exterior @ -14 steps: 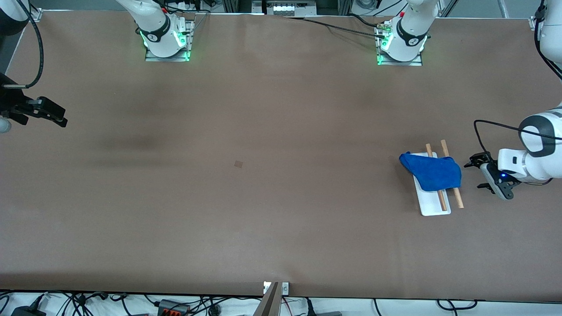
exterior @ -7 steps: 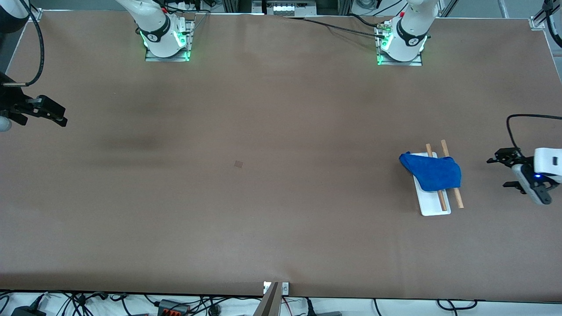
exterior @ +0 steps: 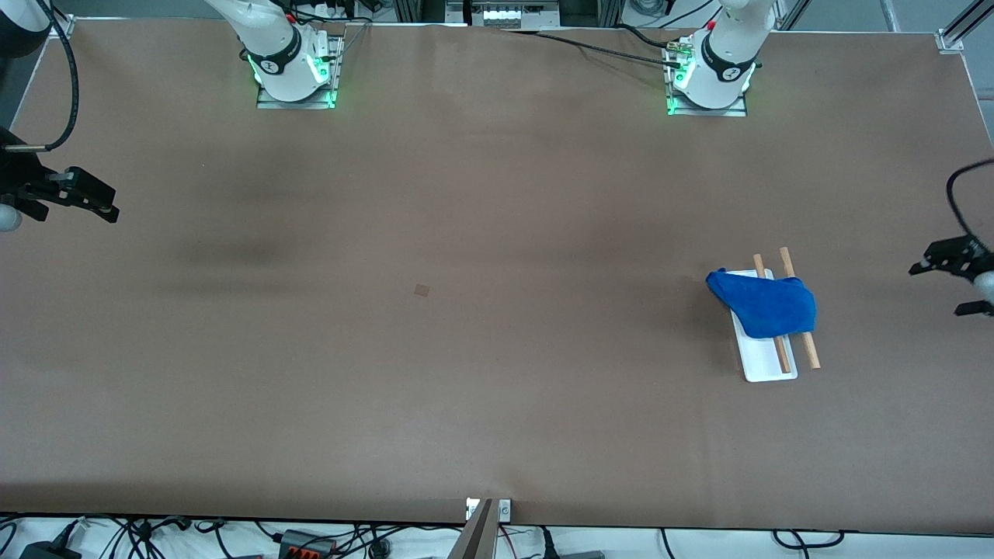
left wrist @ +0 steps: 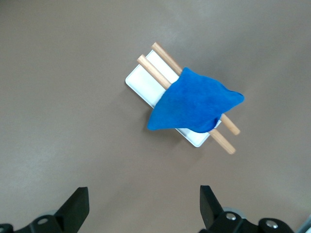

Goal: Pass towel and hang on rack

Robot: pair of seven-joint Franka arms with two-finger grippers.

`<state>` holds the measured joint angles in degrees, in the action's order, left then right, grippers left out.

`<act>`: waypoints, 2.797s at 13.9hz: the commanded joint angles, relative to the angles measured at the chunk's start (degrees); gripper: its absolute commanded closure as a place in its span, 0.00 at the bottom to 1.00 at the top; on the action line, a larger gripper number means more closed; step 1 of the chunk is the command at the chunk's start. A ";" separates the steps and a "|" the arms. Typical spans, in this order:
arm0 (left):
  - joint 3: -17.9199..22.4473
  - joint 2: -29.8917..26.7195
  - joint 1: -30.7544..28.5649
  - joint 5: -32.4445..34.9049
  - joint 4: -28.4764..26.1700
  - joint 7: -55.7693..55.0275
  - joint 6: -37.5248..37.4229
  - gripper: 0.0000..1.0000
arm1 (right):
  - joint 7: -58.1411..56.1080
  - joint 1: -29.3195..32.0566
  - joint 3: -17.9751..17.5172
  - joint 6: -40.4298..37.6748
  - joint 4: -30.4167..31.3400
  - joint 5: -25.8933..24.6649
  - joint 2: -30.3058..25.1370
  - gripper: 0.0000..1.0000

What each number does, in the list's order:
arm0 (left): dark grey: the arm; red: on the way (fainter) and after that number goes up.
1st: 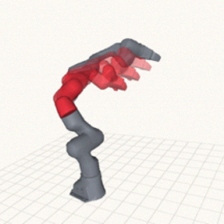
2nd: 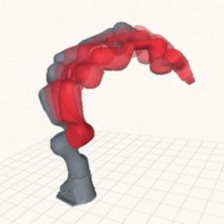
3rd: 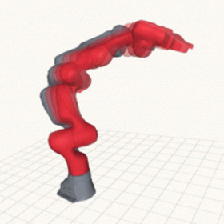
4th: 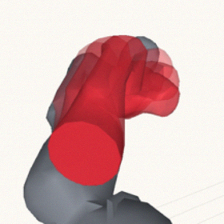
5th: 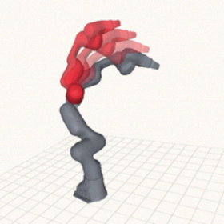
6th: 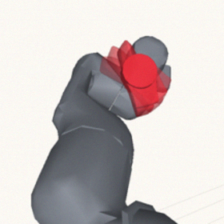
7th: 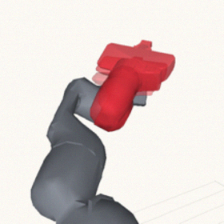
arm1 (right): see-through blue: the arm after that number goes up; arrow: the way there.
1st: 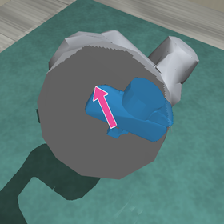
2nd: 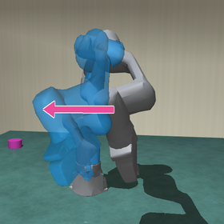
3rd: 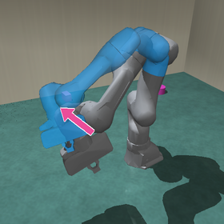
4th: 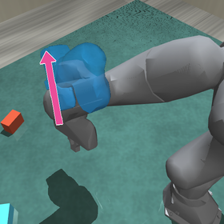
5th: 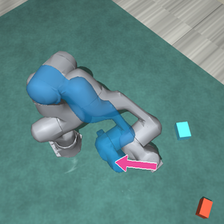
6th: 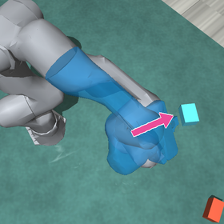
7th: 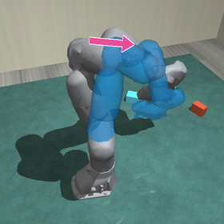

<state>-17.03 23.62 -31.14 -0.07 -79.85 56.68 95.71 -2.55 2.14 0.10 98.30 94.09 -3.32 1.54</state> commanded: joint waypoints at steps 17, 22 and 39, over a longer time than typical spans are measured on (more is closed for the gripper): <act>7.82 -10.97 24.50 6.41 -1.89 -43.99 -11.34 0.00 | 1.06 -0.65 0.34 -1.27 1.80 1.30 -1.90 0.00; 13.86 -14.30 29.56 4.03 -7.07 -48.22 -8.09 0.00 | 1.06 -0.65 0.26 -1.45 1.71 1.30 -1.90 0.00; 17.20 -18.00 32.38 -1.86 -10.77 -66.43 -6.59 0.00 | 0.97 -0.74 0.08 -1.88 1.62 1.30 -1.90 0.00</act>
<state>-0.64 7.24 0.58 -1.71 -88.93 -8.48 88.61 -2.22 1.55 0.18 96.70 94.51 -2.94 1.09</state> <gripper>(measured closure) 0.000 0.000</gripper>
